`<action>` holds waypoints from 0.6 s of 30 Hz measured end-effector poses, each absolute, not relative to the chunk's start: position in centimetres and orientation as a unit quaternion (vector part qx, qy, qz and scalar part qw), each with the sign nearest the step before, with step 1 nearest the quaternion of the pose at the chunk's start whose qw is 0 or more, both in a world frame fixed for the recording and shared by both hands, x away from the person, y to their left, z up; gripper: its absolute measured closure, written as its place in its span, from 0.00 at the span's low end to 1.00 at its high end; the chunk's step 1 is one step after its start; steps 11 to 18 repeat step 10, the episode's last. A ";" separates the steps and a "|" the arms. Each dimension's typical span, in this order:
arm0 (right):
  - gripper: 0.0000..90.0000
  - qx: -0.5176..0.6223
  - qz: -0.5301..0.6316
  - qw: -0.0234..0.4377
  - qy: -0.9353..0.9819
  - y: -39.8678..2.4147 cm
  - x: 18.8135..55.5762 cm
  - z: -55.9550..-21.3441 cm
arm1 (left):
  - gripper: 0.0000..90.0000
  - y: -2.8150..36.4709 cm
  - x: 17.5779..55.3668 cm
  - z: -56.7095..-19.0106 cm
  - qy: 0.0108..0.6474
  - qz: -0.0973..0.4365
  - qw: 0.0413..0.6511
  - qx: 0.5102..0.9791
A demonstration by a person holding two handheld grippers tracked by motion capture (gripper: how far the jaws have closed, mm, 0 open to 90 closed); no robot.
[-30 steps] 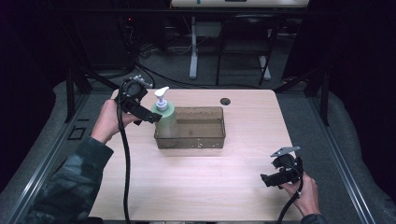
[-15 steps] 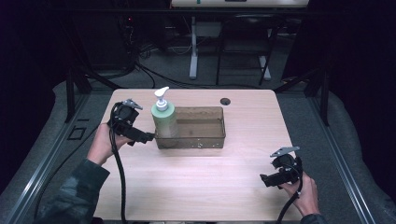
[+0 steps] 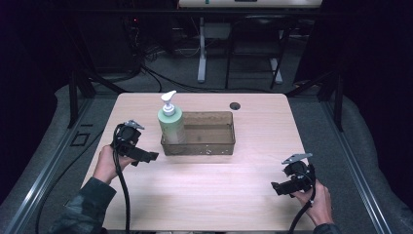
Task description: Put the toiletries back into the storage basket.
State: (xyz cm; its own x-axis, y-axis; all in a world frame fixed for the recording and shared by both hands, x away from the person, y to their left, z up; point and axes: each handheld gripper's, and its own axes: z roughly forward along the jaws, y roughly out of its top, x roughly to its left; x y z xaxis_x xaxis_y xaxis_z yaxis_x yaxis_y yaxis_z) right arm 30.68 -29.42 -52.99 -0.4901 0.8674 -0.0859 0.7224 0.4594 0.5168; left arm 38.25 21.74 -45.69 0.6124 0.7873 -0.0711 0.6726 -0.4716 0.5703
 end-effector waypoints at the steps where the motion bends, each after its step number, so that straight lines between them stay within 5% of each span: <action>1: 0.01 0.476 0.211 0.171 0.837 -29.5 30.7 -53.0 | 0.00 21.8 38.3 -45.9 0.431 0.099 0.286 0.850; 18: 0.01 0.475 0.211 0.168 0.837 -29.5 30.8 -53.3 | 0.00 22.8 38.8 -48.0 0.448 0.094 0.288 0.841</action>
